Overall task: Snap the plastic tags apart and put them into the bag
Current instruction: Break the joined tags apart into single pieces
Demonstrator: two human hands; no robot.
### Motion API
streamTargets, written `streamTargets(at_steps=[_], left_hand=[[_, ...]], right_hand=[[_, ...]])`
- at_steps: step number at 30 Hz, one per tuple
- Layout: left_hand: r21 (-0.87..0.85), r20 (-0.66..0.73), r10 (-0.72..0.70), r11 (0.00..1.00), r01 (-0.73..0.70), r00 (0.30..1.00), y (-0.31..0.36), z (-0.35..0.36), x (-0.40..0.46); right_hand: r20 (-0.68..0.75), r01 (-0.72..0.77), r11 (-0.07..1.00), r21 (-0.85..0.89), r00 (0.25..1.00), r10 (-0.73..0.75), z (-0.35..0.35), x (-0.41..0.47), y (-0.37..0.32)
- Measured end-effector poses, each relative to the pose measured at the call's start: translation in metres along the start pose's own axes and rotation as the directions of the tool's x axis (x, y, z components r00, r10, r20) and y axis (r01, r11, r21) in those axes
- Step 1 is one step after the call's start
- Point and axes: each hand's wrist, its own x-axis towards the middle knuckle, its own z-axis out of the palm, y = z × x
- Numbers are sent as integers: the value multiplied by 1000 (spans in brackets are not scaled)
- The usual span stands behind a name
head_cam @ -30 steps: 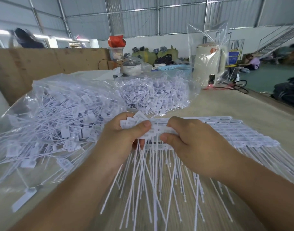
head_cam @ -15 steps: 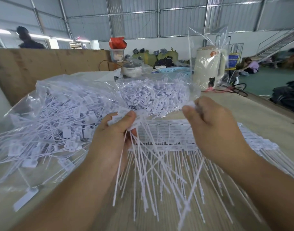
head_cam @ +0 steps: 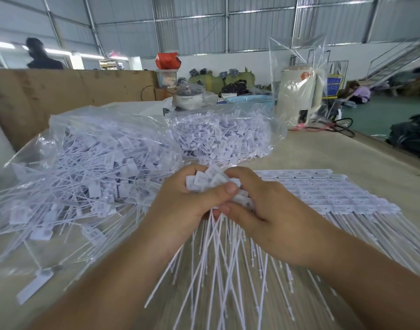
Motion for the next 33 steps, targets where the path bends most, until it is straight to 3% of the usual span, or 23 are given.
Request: streamTargets(at_steps=[3,7,15,23,28,33], left_hand=[[-23,25,-3,1000,4,1000,1,0,1],[-13,-64,-6,1000,5,998,-1,-6,4],[-40,-136,-21,999,16,990,-2,-17,8],[-140,-174,-122,985,98,977,-4,-10,7],[-107,-257,-25,994,-3,966,-6,-5,4],[-197,-253,-45,980,-6,966,-4,2,1]], right_hand=[[14,-3,1000,17,1000,3,-1,0,-1],[-12,-24,999,31,1000,24,-3,0,-2],[7,-95,990,-108,995,97,-11,-1,1],[-133,-165,964,-210,981,139,-7,2,-4],[-215,-190,950,-249,967,138,1,3,-5],[-301,-199,969,-144,942,149,2,4,-7]])
